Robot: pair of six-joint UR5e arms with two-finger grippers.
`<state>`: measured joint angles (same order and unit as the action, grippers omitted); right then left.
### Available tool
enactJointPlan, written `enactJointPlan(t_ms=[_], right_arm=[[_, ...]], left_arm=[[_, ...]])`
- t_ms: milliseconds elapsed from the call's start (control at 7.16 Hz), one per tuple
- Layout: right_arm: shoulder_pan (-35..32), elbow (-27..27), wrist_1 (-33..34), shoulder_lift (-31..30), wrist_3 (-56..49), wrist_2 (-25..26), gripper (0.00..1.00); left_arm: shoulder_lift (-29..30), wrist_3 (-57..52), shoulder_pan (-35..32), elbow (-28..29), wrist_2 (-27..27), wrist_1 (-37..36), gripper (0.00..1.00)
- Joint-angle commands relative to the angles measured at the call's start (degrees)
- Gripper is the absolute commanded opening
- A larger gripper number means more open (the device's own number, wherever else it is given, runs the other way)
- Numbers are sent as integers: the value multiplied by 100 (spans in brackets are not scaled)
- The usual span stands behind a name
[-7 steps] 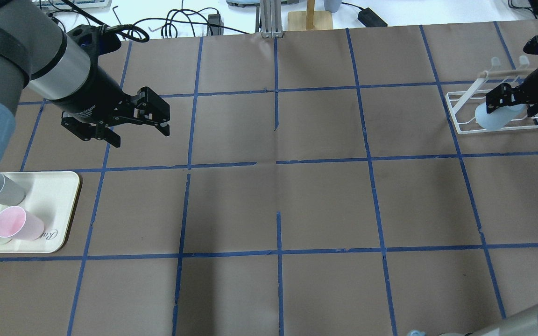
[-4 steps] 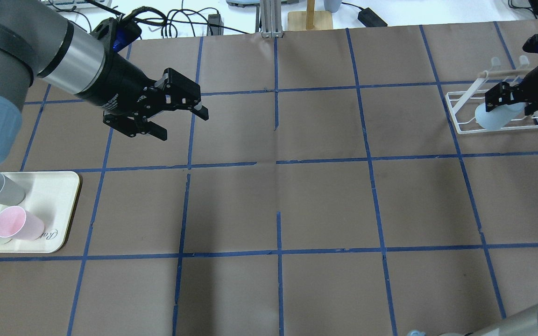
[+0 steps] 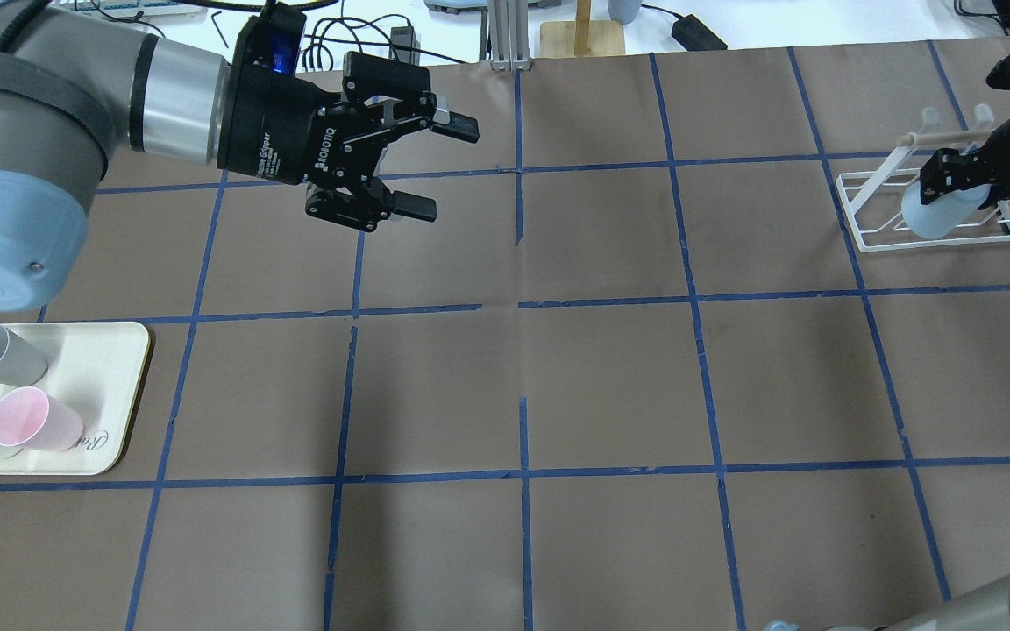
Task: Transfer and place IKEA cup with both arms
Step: 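Lift the blue cup off the rack with the right gripper while the left arm advances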
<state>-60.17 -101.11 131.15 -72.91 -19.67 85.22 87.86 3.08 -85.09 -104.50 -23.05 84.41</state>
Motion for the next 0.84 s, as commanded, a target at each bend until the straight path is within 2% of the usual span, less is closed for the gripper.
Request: enactJointPlan(t_ms=[0,140,279,559,699], right_arm=[[-12,676,-726,-56,16,-172,52],[-12,1002,-1323,-135,16,-164,51],[-21,1284,-1877,-267,16,-137,51],[-39,1558,-2688,-522,25,-155,48],[-100,1576,-2996,-845,-10,-303,50]], left_arm=[[74,-586,396,-1094,1528,-308,100],[82,-476,388,-1204,1731,-554,100],[74,-301,388,-1231,2160,-574,100],[65,-124,327,-1187,2182,-583,100],[74,-141,300,-1187,2182,-635,100]])
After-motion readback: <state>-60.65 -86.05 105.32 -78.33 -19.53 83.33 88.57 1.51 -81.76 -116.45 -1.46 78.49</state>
